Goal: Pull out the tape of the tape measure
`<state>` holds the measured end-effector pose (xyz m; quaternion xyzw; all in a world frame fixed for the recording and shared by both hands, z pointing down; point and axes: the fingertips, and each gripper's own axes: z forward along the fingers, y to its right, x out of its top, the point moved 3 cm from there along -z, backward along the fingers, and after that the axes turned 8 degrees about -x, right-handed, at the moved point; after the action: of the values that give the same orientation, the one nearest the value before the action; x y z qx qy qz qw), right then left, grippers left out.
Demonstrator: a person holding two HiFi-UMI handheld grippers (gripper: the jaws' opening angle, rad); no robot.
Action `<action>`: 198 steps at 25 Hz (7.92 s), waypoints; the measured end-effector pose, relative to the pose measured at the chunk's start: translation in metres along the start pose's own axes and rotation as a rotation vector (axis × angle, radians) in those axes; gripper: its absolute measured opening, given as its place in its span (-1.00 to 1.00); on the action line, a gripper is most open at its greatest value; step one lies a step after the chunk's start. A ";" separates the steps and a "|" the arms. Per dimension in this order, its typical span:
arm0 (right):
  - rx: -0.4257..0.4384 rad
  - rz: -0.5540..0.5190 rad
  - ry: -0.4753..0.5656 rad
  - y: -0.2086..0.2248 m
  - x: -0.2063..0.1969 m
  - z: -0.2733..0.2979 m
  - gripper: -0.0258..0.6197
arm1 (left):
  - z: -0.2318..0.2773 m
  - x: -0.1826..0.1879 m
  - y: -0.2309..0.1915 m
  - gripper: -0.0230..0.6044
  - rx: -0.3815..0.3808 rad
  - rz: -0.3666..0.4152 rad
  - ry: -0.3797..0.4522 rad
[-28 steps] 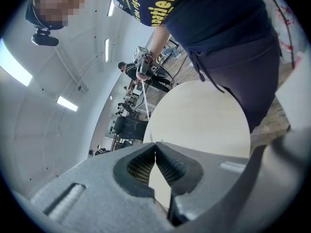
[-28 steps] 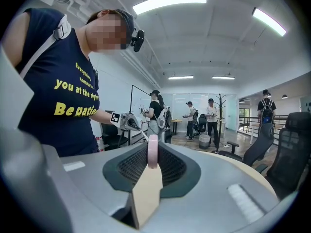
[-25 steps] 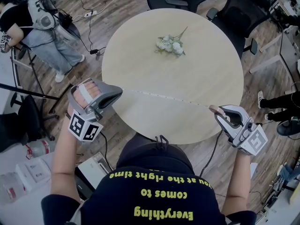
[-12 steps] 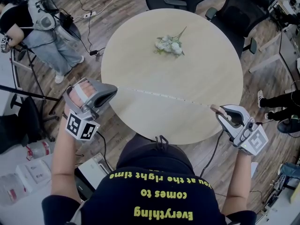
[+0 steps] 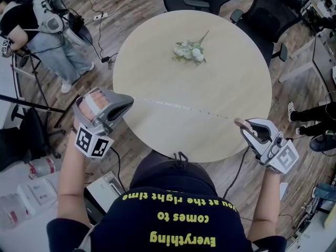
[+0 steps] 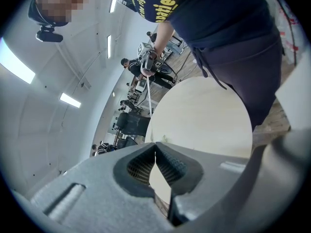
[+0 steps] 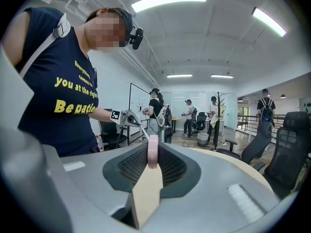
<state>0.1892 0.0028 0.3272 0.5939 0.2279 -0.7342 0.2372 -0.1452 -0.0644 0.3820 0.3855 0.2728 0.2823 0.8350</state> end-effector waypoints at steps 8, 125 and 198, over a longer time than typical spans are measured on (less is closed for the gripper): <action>0.006 0.013 0.007 -0.003 -0.002 0.003 -0.67 | 0.002 0.003 0.000 -0.91 0.005 -0.001 0.011; 0.283 0.045 -0.054 -0.071 -0.001 0.077 -0.67 | 0.065 0.168 -0.004 -0.90 -0.082 0.146 0.504; -0.140 1.241 -0.537 0.028 -0.316 0.200 -0.64 | 0.052 0.065 -0.003 -0.92 0.302 -1.113 0.528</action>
<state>0.1111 -0.1177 0.6736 0.3951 -0.1752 -0.5676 0.7008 -0.0645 -0.0469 0.3925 0.2169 0.6659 -0.1504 0.6978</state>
